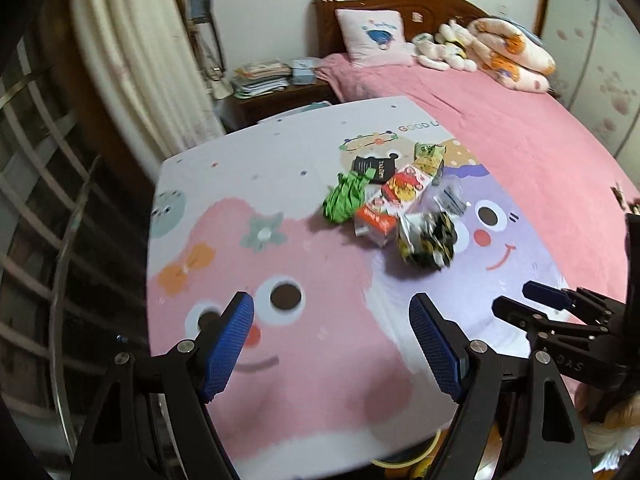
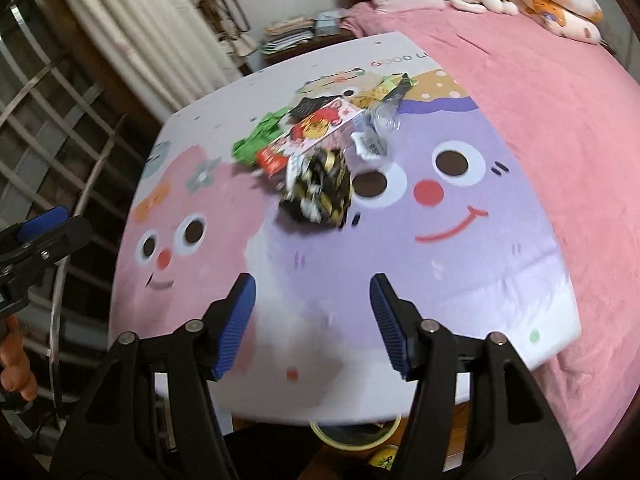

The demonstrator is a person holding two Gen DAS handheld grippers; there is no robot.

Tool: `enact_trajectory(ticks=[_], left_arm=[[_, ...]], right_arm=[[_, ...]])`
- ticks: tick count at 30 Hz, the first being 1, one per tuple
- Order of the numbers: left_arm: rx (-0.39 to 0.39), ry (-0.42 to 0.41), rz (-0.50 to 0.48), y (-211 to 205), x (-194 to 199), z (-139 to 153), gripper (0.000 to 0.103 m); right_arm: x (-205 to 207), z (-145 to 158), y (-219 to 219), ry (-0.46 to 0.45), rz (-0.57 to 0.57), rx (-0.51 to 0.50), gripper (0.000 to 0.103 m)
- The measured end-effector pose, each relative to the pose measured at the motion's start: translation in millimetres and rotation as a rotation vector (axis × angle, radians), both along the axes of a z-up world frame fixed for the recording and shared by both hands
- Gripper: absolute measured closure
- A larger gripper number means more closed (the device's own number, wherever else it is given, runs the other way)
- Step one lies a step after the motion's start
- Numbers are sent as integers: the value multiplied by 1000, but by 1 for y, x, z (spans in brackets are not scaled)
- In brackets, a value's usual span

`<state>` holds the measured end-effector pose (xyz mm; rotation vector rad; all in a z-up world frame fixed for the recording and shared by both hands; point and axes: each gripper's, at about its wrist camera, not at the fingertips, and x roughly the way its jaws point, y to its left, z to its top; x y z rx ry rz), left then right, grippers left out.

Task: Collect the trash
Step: 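Grasp the green crumpled paper with left gripper while right gripper grasps the black-gold wrapper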

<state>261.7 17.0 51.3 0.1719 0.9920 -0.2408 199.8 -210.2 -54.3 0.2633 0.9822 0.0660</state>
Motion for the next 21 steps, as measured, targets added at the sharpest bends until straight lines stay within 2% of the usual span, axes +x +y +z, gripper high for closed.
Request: enact_trajectory(ticks=[5, 11, 18, 21], left_arm=[[-10, 37, -75, 8, 78, -21, 21], [-8, 66, -131, 11, 145, -49, 21], [-37, 147, -162, -2, 196, -86, 21], [-43, 166, -183, -15, 211, -99, 21]], right_arm=[[56, -15, 2, 39, -105, -9, 46], [113, -36, 2, 73, -176, -5, 46], [140, -67, -3, 128, -205, 48, 46], [142, -75, -5, 137, -206, 99, 52]])
